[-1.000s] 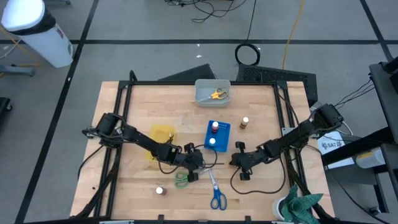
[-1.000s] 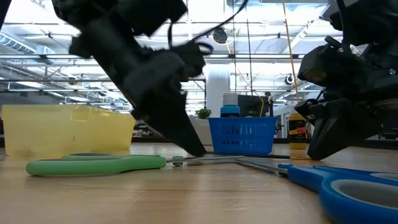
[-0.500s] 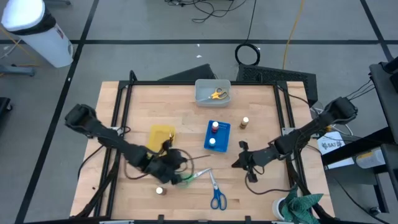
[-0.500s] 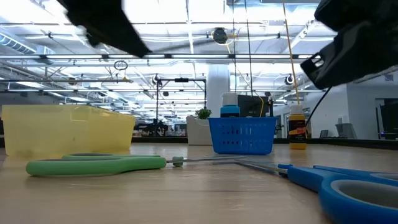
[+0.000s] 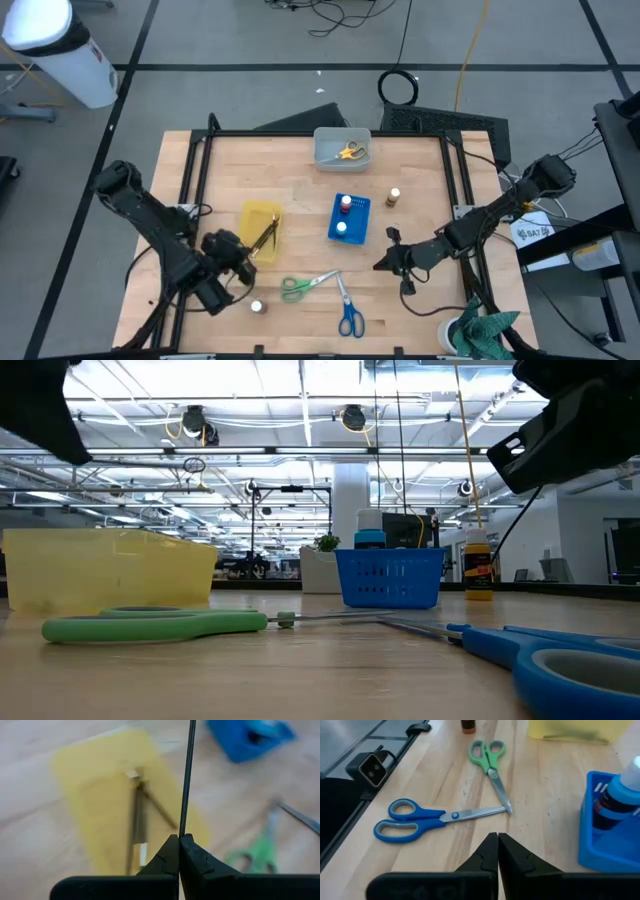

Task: Pick & Place Paint Supplies
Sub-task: Put the gold paint brush into the yellow bin, then put the green scissors into the gray bin

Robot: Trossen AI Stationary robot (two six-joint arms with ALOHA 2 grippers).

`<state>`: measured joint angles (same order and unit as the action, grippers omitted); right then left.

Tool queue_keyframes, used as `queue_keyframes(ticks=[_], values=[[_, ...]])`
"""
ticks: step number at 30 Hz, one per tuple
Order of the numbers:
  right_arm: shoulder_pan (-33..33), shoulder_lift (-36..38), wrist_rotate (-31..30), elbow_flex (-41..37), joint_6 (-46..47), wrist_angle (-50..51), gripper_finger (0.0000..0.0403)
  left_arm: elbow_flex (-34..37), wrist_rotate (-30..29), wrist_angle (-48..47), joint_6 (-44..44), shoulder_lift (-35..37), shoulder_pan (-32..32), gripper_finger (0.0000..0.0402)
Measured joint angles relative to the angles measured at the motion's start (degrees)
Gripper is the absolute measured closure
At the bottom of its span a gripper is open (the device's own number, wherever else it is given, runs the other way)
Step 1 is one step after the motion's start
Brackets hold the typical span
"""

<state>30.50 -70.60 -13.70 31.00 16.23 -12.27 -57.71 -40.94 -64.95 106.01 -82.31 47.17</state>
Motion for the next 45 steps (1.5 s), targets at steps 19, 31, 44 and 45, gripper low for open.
queue_keyframes(ticks=[19,31,44,45], values=[[-0.1,0.0,0.3,0.1,-0.4,-2.6,0.0403,0.0,5.0,-1.0,4.0,-0.2,-5.2,0.0381],[-0.1,0.0,0.3,0.1,-0.4,-2.7,0.0403,0.0,7.4,-1.0,3.6,-0.2,-6.4,0.0257],[1.7,-9.4,6.6,0.1,-8.0,-26.3,0.0403,0.0,2.1,11.0,-14.0,-0.2,-7.2,0.0194],[1.6,-10.0,6.5,0.1,-8.6,-27.5,0.0403,0.0,1.8,14.9,-18.5,-0.2,-7.5,0.0195]])
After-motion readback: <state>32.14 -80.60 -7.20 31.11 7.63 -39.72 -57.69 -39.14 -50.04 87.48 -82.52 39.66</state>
